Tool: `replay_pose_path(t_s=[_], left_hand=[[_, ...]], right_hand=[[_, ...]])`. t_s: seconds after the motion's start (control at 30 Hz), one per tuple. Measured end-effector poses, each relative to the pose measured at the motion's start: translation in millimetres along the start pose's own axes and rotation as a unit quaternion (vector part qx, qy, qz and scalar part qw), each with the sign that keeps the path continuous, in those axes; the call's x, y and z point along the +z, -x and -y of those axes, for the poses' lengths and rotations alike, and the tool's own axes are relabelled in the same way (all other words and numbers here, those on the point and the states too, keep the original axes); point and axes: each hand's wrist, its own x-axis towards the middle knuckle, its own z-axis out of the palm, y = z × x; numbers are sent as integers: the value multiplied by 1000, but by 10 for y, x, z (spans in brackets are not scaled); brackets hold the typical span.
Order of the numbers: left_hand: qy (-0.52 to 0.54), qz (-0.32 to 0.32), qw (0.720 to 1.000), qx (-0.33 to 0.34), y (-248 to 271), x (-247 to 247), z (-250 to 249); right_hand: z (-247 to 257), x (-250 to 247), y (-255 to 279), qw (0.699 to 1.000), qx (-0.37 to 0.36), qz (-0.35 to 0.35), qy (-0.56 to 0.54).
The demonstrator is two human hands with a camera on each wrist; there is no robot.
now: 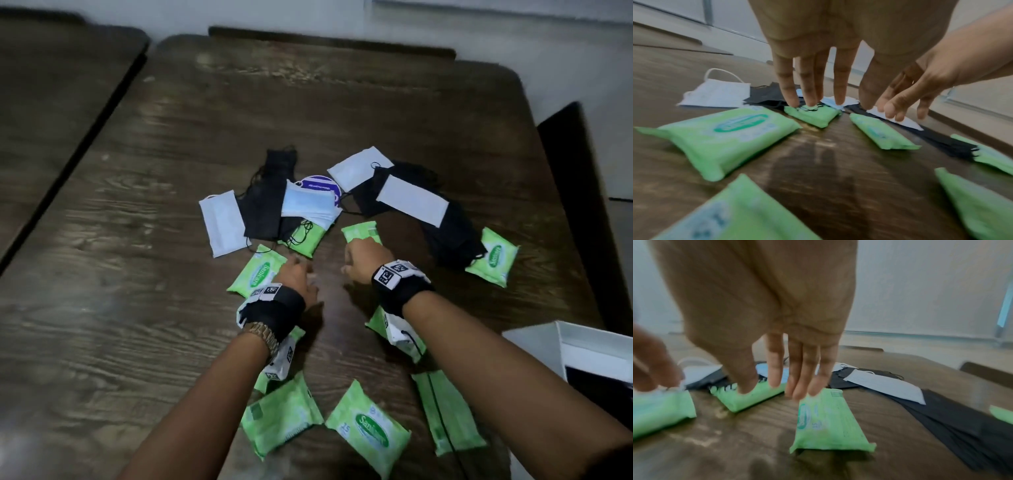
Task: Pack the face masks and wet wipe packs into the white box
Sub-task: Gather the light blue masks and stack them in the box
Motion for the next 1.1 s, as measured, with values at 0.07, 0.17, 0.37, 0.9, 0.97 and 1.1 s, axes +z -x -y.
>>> replay_pose_path(t_s=[0.07,0.17,0.37,0.9,0.97,1.1], left_hand=[[-14,-28,999,-17,-152,-43,244],[-27,-64,996,-52,-338,-139,531],[48,-75,995,-33,-591,-159,905],[61,-157,985,-19,-220,130,662],[185,-193,963,27,-155,97,532],[621,19,774,-120,-115,231,64]], right_hand=[[119,35,-285,996,-34,-76,23],[263,51,-718,987,-70,-143,20],[358,10,-1319,989,-96,-61,99],[263,79,-1326,981,-64,-153,99],[290,40,-1140,975,-62,-188,105],[328,147,-590,964,-53,-233,117]])
